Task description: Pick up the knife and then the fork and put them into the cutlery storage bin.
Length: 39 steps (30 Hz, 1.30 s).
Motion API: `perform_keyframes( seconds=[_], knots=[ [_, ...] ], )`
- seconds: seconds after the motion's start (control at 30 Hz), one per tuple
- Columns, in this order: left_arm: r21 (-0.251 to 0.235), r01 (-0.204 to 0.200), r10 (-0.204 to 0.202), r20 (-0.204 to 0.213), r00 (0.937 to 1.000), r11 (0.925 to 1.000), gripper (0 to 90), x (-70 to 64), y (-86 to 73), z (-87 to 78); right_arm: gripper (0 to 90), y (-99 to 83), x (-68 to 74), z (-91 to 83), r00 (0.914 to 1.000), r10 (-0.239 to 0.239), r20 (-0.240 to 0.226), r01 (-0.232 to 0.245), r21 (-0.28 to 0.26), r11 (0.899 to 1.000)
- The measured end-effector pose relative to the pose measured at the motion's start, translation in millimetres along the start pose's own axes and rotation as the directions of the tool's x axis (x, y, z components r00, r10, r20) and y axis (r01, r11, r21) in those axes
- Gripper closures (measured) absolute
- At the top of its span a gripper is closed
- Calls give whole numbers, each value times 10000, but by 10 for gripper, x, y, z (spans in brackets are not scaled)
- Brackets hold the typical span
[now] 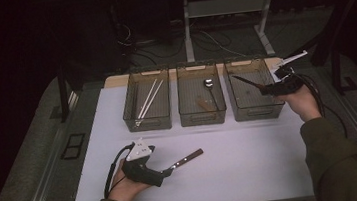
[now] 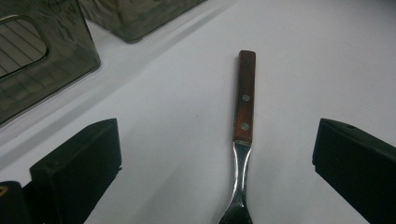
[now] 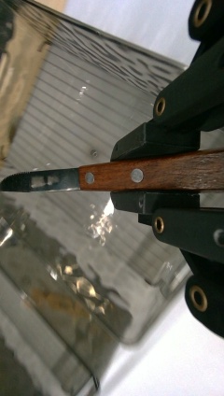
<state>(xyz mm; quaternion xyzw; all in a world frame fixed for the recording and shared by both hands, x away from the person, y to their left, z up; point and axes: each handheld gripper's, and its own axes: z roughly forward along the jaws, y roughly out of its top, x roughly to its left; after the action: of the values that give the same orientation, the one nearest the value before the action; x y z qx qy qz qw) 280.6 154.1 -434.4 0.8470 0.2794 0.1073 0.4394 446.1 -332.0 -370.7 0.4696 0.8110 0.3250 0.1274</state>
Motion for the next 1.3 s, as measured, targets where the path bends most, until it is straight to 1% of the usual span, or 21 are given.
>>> perform_keyframes(
  seconds=[0.2,0.33,0.37,0.4,0.43,0.5,0.53,0.57,0.63,0.67,0.73,0.8,0.87,0.93,1.0,1.07,1.13,1.2,1.27,1.3],
  knots=[
    [-34,-10,10,96,10000,10000,0,-2,2,-2,750,17,-56,236,9994,356,2,-356,365,9987],
    [-40,-24,25,129,9999,10000,0,-4,6,-3,743,7,-51,306,9995,296,113,-301,465,9985],
    [-47,-22,22,132,9999,10000,0,-5,7,-2,714,4,-50,308,9996,275,111,-280,429,9987],
    [-48,-22,23,132,9999,10000,0,-5,7,-2,633,1,-53,299,9994,351,62,-352,266,9990],
    [-48,-26,26,132,9999,10000,0,-6,8,-3,588,3,-57,279,9991,423,71,-423,122,9990],
    [-22,-57,57,131,9999,10000,0,-5,12,-1,520,6,-45,211,9993,356,58,-356,-136,9993],
    [-18,-65,66,130,9999,10000,0,-5,17,1,490,5,-34,174,9995,312,-2,-312,-230,9992],
    [10,-91,91,158,9998,10000,2,-2,26,3,481,2,-17,134,9995,268,-144,-273,-304,9992],
    [19,-128,128,137,9998,9999,13,4,51,9,433,-24,45,41,9991,57,-417,-85,-670,9977],
    [-1,-75,75,126,9999,10000,19,6,65,11,410,-46,82,-2,9980,7,-635,-57,-778,9970],
    [62,-33,33,-8,10000,10000,35,16,99,15,368,-107,160,-68,9944,-167,-1045,54,-1076,9942],
    [54,42,-42,-13,10000,10000,70,24,128,22,343,-190,242,-125,9893,-402,-1401,210,-1364,9904],
    [123,78,-78,-67,9999,9999,109,28,155,36,280,-280,340,-169,9866,-688,-1482,438,-1658,9852],
    [177,115,-114,-68,9999,9998,143,36,180,60,263,-383,441,-200,9849,-951,-1449,680,-1818,9810],
    [263,126,-124,-75,9999,9996,167,41,192,70,238,-501,524,-206,9816,-1127,-1539,833,-1858,9791],
    [343,101,-101,-2,9999,9994,192,47,223,108,209,-631,604,-198,9793,-1206,-1623,885,-1919,9774],
    [367,70,-72,55,10000,9993,218,49,232,116,193,-750,687,-194,9788,-1289,-1590,970,-1941,9762],
    [404,77,-83,154,9998,9992,241,54,270,143,180,-855,772,-207,9777,-1242,-1694,885,-2040,9750],
    [433,37,-45,203,9998,9991,264,59,297,164,172,-970,854,-222,9714,-1166,-2067,669,-2329,9702],
    [456,31,-43,260,9997,9990,272,60,309,178,163,-1026,895,-226,9687,-1239,-2149,714,-2368,9689]
  ],
)
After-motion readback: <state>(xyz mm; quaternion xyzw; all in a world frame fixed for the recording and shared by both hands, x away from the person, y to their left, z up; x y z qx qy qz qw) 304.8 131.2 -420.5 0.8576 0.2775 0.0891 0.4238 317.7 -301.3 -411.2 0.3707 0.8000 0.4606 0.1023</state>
